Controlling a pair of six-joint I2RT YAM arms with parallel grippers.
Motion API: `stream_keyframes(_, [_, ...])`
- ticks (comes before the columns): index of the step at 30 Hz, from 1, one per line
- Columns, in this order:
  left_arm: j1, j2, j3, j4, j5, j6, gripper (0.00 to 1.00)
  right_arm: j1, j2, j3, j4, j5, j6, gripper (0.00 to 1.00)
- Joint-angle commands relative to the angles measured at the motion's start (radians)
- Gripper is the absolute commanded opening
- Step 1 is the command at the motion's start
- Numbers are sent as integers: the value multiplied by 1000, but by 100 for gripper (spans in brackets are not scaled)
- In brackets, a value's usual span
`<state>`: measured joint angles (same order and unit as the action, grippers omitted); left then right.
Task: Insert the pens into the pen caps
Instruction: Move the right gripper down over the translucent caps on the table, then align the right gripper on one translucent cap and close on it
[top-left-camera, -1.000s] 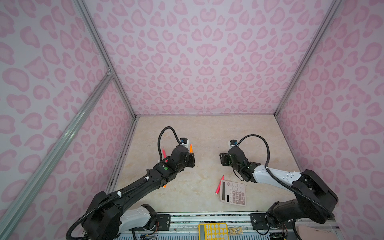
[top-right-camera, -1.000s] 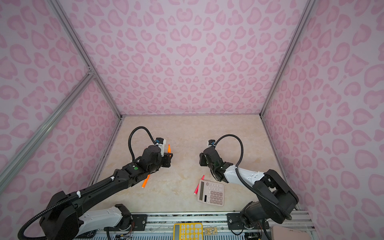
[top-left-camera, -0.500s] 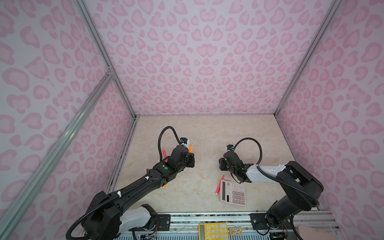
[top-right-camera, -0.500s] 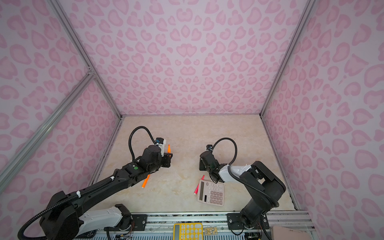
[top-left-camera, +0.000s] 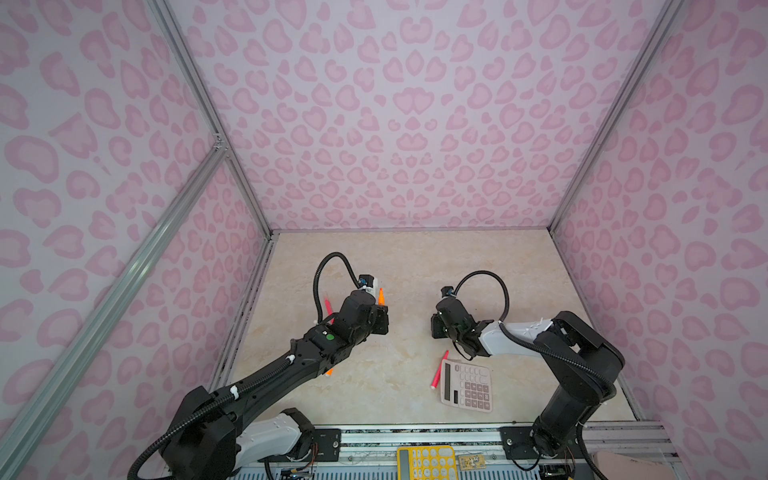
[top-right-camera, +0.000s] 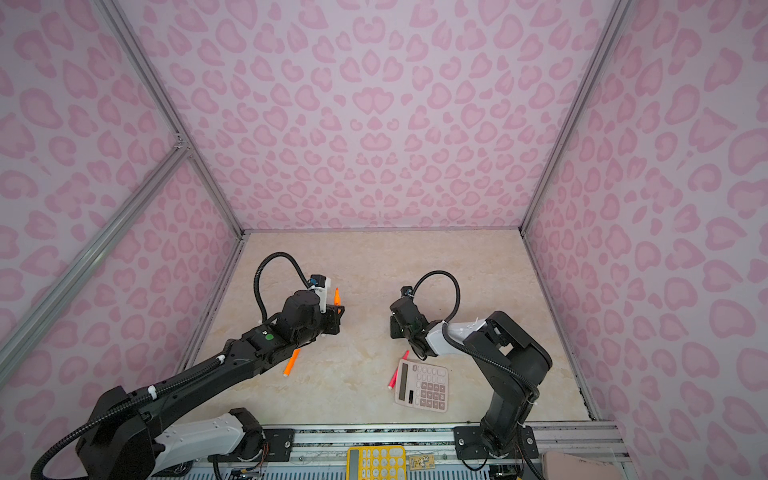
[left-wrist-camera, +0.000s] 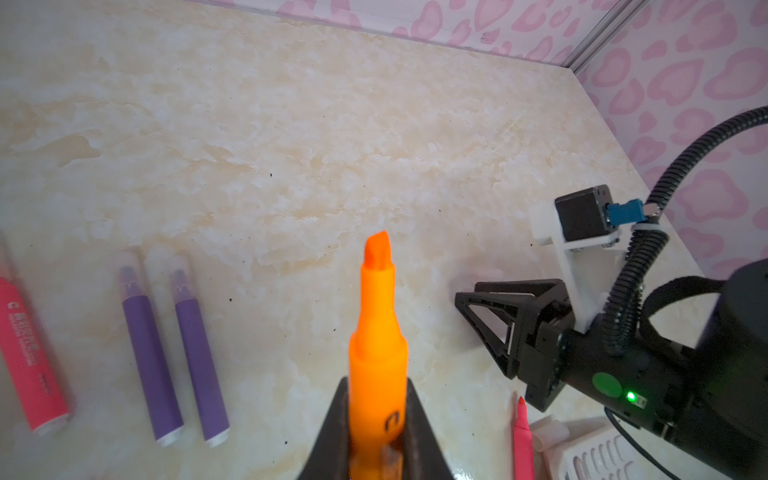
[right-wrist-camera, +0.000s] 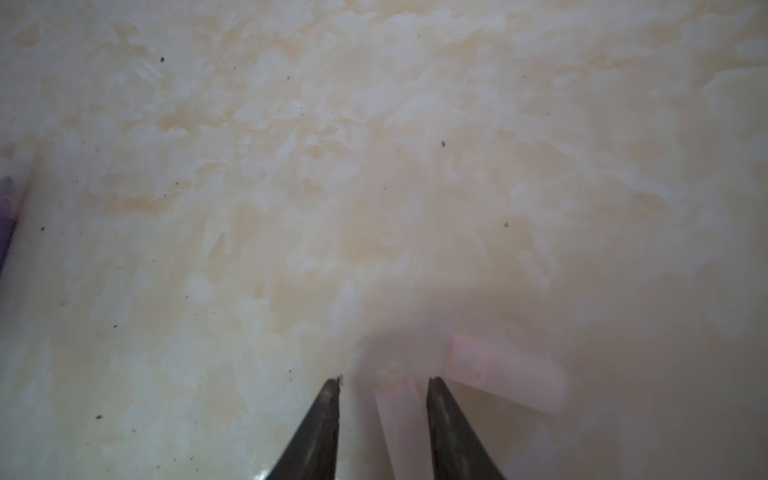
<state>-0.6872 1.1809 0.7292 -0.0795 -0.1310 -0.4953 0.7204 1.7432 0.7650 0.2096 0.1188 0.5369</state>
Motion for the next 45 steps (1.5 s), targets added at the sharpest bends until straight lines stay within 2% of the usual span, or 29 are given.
stream_keyframes(1, [0,4,13,7,-5,1,3,23,25,29,-30,-5,-30,34])
stream_keyframes(7, [0,4,15,6,-4,1,3,78,63,81,-53,-10,-55,21])
stream_keyframes(14, [0,2,14,6,-5,1,3,122,72,102,-68,-5,-78,19])
stream_keyframes(16, [0,2,12,6,-2,1,3,128,64,96,-70,4,-81,23])
stream_keyframes(20, [0,3,13,5,-2,1,3,141,40,70,-70,29,-81,39])
stream_keyframes(22, [0,3,13,7,-2,1,3,148,24,52,-69,39,-76,41])
stream_keyframes(27, [0,5,15,4,-4,2,3,166,-23,-13,-41,64,-61,42])
stream_keyframes(33, [0,-2,14,2,-12,6,3,163,-31,-41,-34,106,-40,39])
stream_keyframes(45, [0,-1,16,2,-7,5,3,111,8,-29,-9,60,-18,36])
